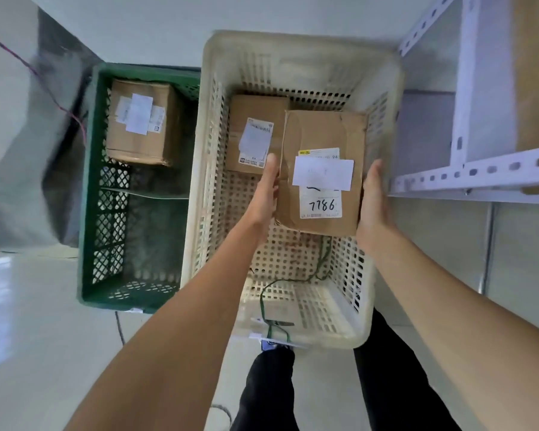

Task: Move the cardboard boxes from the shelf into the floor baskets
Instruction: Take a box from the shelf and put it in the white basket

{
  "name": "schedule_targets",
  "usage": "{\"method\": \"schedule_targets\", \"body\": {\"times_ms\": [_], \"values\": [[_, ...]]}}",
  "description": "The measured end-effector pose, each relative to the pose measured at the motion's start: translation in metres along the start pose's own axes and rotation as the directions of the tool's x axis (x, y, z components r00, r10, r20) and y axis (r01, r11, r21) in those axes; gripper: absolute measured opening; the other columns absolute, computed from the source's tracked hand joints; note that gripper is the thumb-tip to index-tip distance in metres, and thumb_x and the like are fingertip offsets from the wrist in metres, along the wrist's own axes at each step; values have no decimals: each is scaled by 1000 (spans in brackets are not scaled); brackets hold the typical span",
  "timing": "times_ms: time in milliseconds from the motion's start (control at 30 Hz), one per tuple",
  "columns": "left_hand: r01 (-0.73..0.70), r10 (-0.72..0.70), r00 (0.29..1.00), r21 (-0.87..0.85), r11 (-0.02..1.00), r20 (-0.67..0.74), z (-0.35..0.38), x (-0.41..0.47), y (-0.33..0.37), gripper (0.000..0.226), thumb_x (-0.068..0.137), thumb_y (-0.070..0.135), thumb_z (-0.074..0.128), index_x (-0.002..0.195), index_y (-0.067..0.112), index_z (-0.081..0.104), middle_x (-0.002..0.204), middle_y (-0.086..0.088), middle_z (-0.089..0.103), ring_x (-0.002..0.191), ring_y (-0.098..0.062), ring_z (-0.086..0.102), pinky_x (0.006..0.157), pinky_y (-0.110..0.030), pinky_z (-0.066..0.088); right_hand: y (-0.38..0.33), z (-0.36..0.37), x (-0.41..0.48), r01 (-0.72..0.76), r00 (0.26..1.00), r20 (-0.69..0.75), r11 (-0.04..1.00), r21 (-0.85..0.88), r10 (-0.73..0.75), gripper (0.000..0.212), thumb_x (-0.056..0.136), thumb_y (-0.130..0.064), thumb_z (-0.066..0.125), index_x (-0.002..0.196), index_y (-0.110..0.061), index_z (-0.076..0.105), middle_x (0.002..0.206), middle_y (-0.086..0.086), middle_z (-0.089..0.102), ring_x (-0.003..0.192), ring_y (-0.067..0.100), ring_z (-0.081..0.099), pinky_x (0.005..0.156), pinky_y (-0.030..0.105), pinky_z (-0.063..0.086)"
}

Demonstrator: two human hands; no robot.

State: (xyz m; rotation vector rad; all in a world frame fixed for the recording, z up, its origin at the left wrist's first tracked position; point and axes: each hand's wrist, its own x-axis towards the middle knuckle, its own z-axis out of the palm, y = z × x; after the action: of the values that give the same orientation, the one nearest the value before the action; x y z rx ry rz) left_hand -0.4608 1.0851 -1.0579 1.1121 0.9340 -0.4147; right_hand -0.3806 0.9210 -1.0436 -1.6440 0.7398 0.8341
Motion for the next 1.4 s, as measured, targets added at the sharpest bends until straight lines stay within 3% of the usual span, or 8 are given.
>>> {"method": "schedule_targets", "body": {"times_ms": [133,267,367,533,667,867,1000,1400], "values": [[-29,31,998,-34,999,54,0,62,-8,63,112,69,19,80,75,73,87,42,74,83,23,70,84,-26,45,17,16,57,38,998,-41,998,-54,-40,50,93,-86,30,121,-67,66,133,-27,70,124,-5,64,114,47,47],[-45,49,993,-36,998,108,3,107,-7,64,112,70,19,77,75,72,82,42,74,75,21,70,61,-15,58,20,27,109,36,994,-96,993,-113,-47,78,97,-84,29,163,-41,26,145,-19,39,123,1,31,94,35,28],[-43,49,988,-43,998,147,2,135,-4,64,111,72,18,78,75,73,83,43,73,75,22,69,48,-6,51,18,30,141,1,997,-71,997,-82,-7,86,94,-88,25,167,-43,16,174,-11,17,157,13,15,120,49,21],[-45,34,993,95,994,115,3,178,-8,59,107,78,20,88,72,76,95,35,79,86,12,76,63,-12,60,12,38,178,2,1000,7,1000,-22,-2,78,98,-84,23,161,-41,39,171,-4,34,156,22,33,126,53,18],[2,-4,1000,107,994,25,11,201,-15,84,89,94,33,152,47,60,159,8,61,151,-18,52,128,-54,34,12,46,201,34,999,-34,999,-3,-34,81,98,-84,25,165,-40,31,173,-8,28,148,14,35,124,54,20],[-6,4,1000,93,996,27,24,216,-15,86,84,95,34,150,47,62,161,7,59,152,-18,50,131,-56,29,18,51,227,12,995,-98,999,42,-8,80,99,-82,30,166,-37,27,172,-5,30,127,13,46,99,46,31],[-3,-2,999,90,996,51,28,221,-12,85,92,92,29,158,44,54,165,8,54,156,-19,45,132,-56,25,19,50,239,14,995,-97,999,36,-11,84,97,-84,34,166,-39,24,174,-7,26,155,20,30,118,50,28],[-23,22,1000,118,993,10,33,185,11,85,103,83,27,174,38,17,183,13,10,169,-12,7,135,-49,8,-9,59,193,249,968,63,960,-127,-243,103,82,-91,19,169,-36,18,177,-6,21,162,15,21,132,52,18]]}}
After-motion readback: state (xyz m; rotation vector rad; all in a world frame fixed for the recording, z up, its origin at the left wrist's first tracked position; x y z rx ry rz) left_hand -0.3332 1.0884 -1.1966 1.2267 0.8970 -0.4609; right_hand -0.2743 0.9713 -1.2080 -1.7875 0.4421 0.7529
